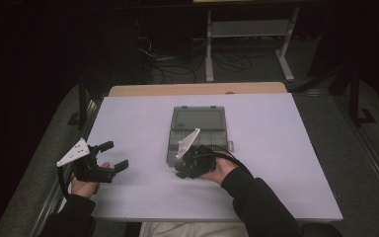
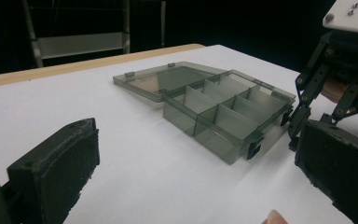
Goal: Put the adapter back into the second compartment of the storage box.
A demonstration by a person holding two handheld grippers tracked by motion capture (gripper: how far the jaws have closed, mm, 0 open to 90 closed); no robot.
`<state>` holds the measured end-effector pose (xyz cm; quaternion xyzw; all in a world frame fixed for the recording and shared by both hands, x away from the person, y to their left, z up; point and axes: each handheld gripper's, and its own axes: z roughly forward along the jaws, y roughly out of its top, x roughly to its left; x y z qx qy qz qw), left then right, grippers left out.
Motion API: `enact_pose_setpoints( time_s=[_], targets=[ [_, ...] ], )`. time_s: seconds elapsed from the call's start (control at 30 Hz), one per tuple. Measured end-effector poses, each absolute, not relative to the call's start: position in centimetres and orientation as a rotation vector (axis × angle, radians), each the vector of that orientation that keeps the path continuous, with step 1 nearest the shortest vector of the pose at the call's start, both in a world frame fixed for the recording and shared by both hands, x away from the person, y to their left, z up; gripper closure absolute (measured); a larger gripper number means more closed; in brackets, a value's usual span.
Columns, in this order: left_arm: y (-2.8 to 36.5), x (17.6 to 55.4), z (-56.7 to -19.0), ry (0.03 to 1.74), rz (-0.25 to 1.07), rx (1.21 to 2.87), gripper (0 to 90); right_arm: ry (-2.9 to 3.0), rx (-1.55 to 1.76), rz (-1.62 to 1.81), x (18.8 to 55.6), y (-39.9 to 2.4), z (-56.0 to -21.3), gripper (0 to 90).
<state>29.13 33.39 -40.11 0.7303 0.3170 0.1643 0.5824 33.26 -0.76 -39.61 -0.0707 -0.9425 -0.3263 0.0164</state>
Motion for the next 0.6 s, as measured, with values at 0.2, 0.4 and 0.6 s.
enact_pose_setpoints(
  time_s=[0.2,0.4,0.6],
  targets=[
    [33.4,29.1,-40.1,0.740,0.384,1.704,0.0,-2.938,-0.223,-1.034,33.5,-1.1,-39.0,74.9],
    [33.4,29.1,-40.1,0.741,0.382,1.703,0.0,-2.945,-0.235,-1.046,33.8,-1.4,-38.3,74.8],
    [33.4,29.1,-40.1,0.741,0.382,1.702,0.0,-2.952,-0.247,-1.076,34.5,-1.8,-37.2,74.8]
  ],
)
